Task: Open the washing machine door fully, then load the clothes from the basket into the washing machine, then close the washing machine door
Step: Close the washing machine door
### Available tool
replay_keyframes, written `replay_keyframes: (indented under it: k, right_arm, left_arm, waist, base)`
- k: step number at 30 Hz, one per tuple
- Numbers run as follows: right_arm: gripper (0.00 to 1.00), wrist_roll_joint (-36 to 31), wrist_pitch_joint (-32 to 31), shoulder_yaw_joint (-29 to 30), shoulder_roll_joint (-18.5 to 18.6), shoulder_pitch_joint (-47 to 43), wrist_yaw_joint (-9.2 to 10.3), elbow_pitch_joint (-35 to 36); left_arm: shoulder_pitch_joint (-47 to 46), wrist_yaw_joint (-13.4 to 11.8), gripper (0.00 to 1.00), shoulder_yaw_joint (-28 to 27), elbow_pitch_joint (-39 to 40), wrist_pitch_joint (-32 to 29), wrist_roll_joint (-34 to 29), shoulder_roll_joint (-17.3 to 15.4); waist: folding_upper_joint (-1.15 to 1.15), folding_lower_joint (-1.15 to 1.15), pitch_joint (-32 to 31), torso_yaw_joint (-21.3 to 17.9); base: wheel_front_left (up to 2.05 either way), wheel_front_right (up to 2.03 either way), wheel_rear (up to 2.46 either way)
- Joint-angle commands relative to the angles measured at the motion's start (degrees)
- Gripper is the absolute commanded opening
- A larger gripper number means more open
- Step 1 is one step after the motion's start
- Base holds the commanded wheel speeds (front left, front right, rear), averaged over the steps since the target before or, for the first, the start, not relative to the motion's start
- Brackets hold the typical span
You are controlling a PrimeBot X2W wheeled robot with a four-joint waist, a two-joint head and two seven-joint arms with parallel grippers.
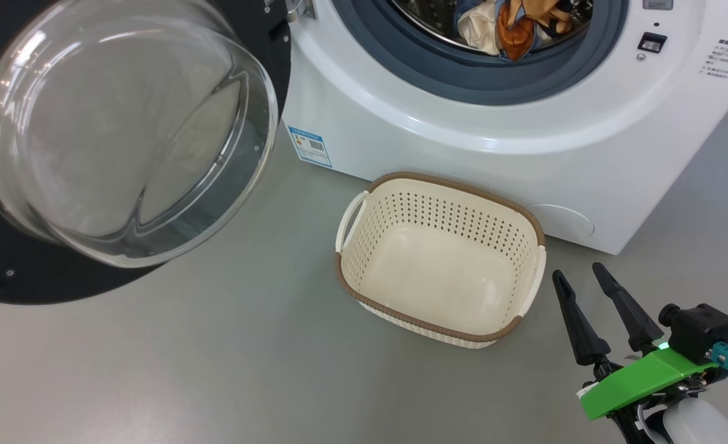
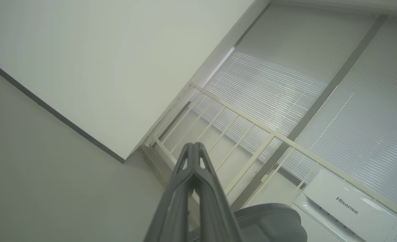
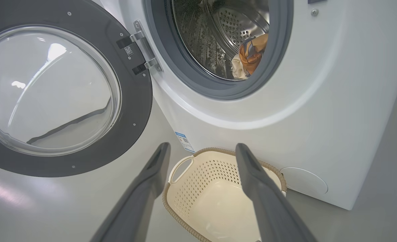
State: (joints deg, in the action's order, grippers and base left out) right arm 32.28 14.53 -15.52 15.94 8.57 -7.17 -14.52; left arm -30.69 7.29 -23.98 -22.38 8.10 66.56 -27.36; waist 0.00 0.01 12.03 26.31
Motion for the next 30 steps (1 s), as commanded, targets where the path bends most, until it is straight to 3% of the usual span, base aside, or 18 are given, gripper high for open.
replay_keyframes:
  k: [1, 7, 12, 19, 30]
  right_arm:
    - [1.00, 0.0, 0.5, -1.3, 0.4, 1.2, -0.32, 1.2]
    - [1.00, -0.1, 0.5, -1.7, 1.3, 1.5, -0.32, 1.2]
    - [1.00, -0.1, 0.5, -2.1, 2.1, 2.0, -0.32, 1.2]
    - [1.00, -0.2, 0.5, -2.8, 3.3, 2.8, -0.32, 1.4]
    - [1.00, -0.2, 0.5, -3.7, 4.8, 4.1, -0.32, 2.0]
  left_arm:
    - [-2.2, 0.2, 0.00, -1.9, -0.5, -1.6, 2.1, -4.4]
    - [-4.9, 0.2, 0.00, -1.0, -10.9, -11.8, 9.9, -9.9]
    - [-6.3, 0.2, 0.00, -0.1, -17.7, -20.0, 14.6, -12.5]
    - [-6.9, 0.2, 0.00, 2.2, -21.3, -29.8, 18.7, -13.7]
    - [-6.9, 0.2, 0.00, 3.8, -24.2, -33.8, 20.4, -13.4]
  waist:
    - [0.00, -0.01, 0.4, -0.4]
    - [0.00, -0.01, 1.9, -0.6]
    - [0.00, -0.01, 3.3, -0.4]
    - [0.00, -0.01, 5.4, -0.2]
    - [0.00, -0.01, 7.8, -0.6]
  base:
    - [0.00, 0.00, 0.00]
    - [0.00, 0.00, 0.00]
    - [0.00, 0.00, 0.00]
    - [0.00, 0.00, 0.00]
    - [0.00, 0.00, 0.00]
